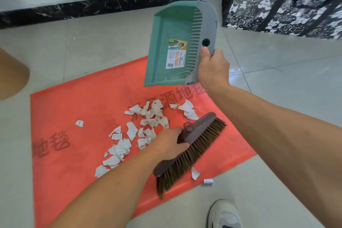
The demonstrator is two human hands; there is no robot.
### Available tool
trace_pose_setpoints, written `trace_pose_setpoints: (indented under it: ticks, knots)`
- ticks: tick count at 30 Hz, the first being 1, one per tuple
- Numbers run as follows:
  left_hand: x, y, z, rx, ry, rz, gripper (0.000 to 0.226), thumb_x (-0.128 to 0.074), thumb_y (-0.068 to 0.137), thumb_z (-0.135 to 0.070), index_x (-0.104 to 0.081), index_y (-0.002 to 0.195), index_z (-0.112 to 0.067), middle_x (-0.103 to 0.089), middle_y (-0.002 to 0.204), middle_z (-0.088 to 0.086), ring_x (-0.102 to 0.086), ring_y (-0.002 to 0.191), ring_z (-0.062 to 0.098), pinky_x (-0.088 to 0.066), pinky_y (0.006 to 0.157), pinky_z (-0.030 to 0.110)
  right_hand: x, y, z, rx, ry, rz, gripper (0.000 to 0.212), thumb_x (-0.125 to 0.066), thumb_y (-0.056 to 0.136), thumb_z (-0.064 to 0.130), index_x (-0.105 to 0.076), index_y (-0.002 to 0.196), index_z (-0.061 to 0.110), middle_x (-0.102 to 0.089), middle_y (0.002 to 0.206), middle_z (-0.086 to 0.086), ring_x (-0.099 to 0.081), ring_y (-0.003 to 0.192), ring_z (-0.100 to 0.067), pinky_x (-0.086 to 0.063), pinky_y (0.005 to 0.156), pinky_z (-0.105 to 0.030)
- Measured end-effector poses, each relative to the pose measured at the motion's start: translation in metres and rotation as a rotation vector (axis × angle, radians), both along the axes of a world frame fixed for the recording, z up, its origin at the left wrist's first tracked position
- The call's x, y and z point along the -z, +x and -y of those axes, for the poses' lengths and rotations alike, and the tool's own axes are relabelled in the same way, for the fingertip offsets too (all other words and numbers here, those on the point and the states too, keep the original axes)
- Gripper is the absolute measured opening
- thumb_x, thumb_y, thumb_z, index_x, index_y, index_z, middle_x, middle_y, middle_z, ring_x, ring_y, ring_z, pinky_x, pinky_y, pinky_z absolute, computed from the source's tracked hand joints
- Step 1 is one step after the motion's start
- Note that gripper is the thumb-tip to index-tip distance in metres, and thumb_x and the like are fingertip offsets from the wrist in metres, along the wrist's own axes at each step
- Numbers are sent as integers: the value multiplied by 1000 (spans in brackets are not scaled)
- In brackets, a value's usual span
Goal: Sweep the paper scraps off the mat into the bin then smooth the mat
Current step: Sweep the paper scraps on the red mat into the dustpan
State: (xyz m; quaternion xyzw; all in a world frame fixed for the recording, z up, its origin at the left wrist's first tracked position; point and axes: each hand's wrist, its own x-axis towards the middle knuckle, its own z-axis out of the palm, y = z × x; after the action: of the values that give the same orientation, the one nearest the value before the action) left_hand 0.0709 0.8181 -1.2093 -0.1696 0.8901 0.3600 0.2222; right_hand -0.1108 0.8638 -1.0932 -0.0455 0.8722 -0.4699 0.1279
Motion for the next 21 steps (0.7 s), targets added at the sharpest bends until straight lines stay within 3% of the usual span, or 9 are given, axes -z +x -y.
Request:
trace_pose_setpoints:
  ticks: [3, 7, 10, 13, 17, 21]
  knots:
    - [-7, 1, 0, 99, 55, 54, 28, -62, 84, -42, -55, 105, -24, -64, 98, 1, -59, 87, 21, -50, 76, 36, 0, 4, 3, -18, 9, 7, 31, -35, 104, 40, -47, 100, 11, -44, 81, 8, -43, 66, -2, -29, 47, -16]
    - [-16, 10, -11, 188, 93, 122, 23, -60, 85, -44, -52, 98, -26, -61, 95, -1, -57, 85, 21, -47, 72, 35, -2, 20, 1, -33, -21, 23, 31, -37, 103, 40, -48, 103, 11, -46, 80, 9, -48, 70, -9, -33, 50, -18]
    - [-19, 19, -25, 229, 123, 127, 19, -60, 86, -43, -47, 92, -30, -57, 89, -4, -55, 79, 18, -40, 64, 30, -2, 32, -4, -46, -27, 35, 31, -37, 103, 40, -48, 101, 11, -48, 80, 9, -49, 68, -5, -36, 49, -19]
    - [-16, 27, -40, 272, 152, 122, 18, -59, 87, -40, -48, 96, -29, -57, 88, -3, -56, 78, 18, -44, 65, 31, -1, 36, -11, -37, -39, 51, 32, -37, 103, 41, -49, 102, 11, -49, 82, 9, -50, 70, -4, -39, 51, -21]
    - [-1, 37, -55, 337, 62, 77, 21, -57, 85, -34, -51, 103, -26, -61, 96, 0, -58, 83, 23, -52, 75, 38, 2, 35, -21, -25, -23, 57, 30, -36, 103, 40, -47, 103, 11, -47, 82, 9, -49, 70, -6, -36, 49, -19]
    - [-3, 35, -34, 207, -64, -4, 19, -58, 87, -34, -51, 103, -26, -63, 95, -2, -58, 81, 16, -52, 73, 32, 2, 30, -23, -19, -8, 47, 31, -36, 103, 40, -47, 102, 12, -51, 90, 2, -48, 68, -6, -34, 48, -20]
